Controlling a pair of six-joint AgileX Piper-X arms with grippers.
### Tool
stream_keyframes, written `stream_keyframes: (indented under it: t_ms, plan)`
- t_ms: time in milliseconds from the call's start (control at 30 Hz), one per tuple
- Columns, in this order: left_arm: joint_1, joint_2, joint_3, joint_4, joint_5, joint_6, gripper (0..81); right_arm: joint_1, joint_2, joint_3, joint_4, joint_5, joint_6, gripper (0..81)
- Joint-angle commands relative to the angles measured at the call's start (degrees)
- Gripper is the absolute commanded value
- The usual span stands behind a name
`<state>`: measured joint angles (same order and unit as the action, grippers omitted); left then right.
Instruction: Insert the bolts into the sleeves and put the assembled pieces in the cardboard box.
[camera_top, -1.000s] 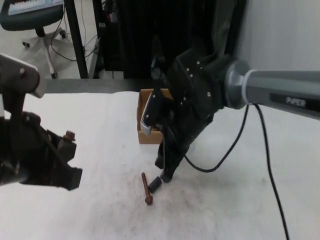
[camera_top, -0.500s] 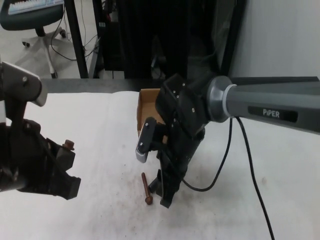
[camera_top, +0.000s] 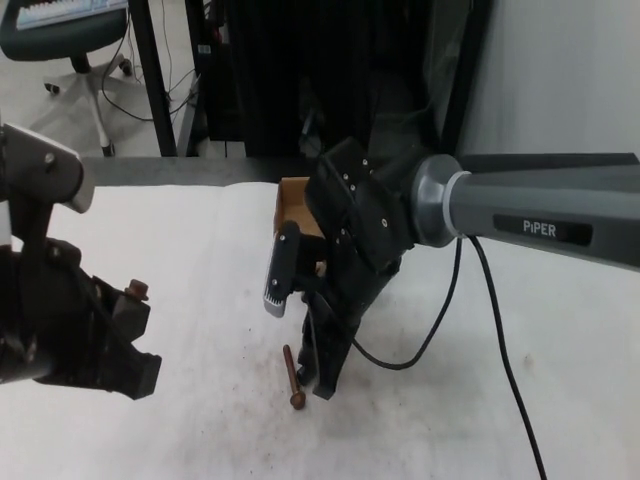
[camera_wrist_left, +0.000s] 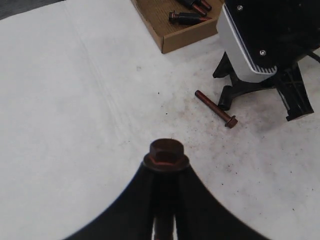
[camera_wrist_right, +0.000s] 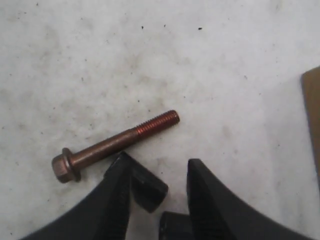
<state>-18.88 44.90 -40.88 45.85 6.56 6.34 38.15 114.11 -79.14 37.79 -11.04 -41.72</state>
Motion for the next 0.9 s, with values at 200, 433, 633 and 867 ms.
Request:
stream_keyframes:
  t_ms: [200, 433, 633, 867]
  plan:
    - [0.1, -0.7, -0.1, -0.1, -0.1, 0.1, 0.4, 0.0, 1.7, -0.4, 4.5, 0.0, -1.6, 34.9]
    - [0.1, -0.7, -0.1, 1.7, -0.1, 0.1, 0.4, 0.0, 1.7, -0.4, 5.9, 0.0, -2.0, 34.9]
    - [0.1, -0.7, -0.1, 2.3, -0.1, 1.5, 0.4, 0.0, 1.7, -0.4, 7.6, -0.5, -4.4, 34.9]
    - [0.1, -0.7, -0.1, 2.3, -0.1, 1.5, 0.4, 0.0, 2.2, 0.6, 7.2, -0.5, -8.3, 33.4]
